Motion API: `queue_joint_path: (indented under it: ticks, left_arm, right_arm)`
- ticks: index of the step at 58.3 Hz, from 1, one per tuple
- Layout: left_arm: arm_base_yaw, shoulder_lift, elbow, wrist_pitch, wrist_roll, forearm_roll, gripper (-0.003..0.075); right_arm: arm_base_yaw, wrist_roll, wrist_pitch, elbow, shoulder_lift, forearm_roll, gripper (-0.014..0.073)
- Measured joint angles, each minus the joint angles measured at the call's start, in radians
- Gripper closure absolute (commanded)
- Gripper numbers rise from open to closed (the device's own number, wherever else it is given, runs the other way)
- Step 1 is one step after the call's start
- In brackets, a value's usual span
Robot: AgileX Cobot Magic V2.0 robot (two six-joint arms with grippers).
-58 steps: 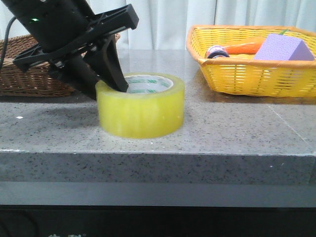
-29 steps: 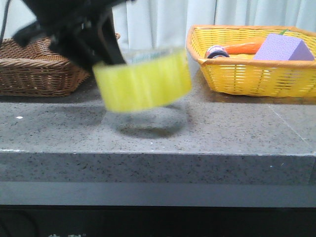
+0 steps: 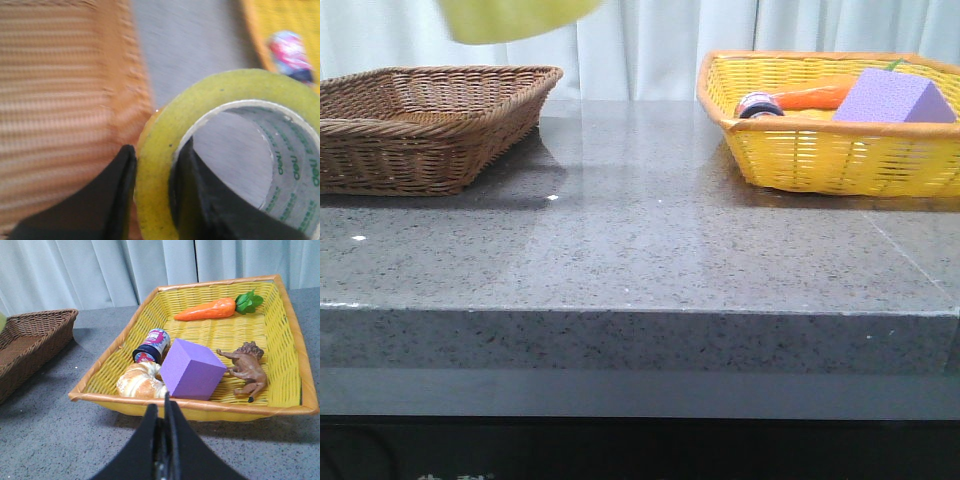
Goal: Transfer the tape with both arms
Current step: 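Lift the tape roll with the left gripper toward the brown basket, then lower the tape into the brown basket and open the left gripper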
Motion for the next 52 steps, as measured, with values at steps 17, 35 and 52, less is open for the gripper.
queue_joint_path:
  ticks: [17,35,52]
  left_arm:
    - [0.177,0.057,-0.004,-0.019,0.0,0.076,0.0622]
    - [0.189,0.21,-0.004,-0.036,0.0,0.108,0.0428]
    - [0.189,0.21,-0.01,-0.071,0.0,0.106,0.0323]
  right_arm:
    - [0.0,0.0,-0.004,0.0,0.0,0.0,0.0715]
    - [0.0,0.0,-0.009,0.0,0.0,0.0,0.0715]
    - [0.0,0.0,-0.009,0.0,0.0,0.0,0.0715]
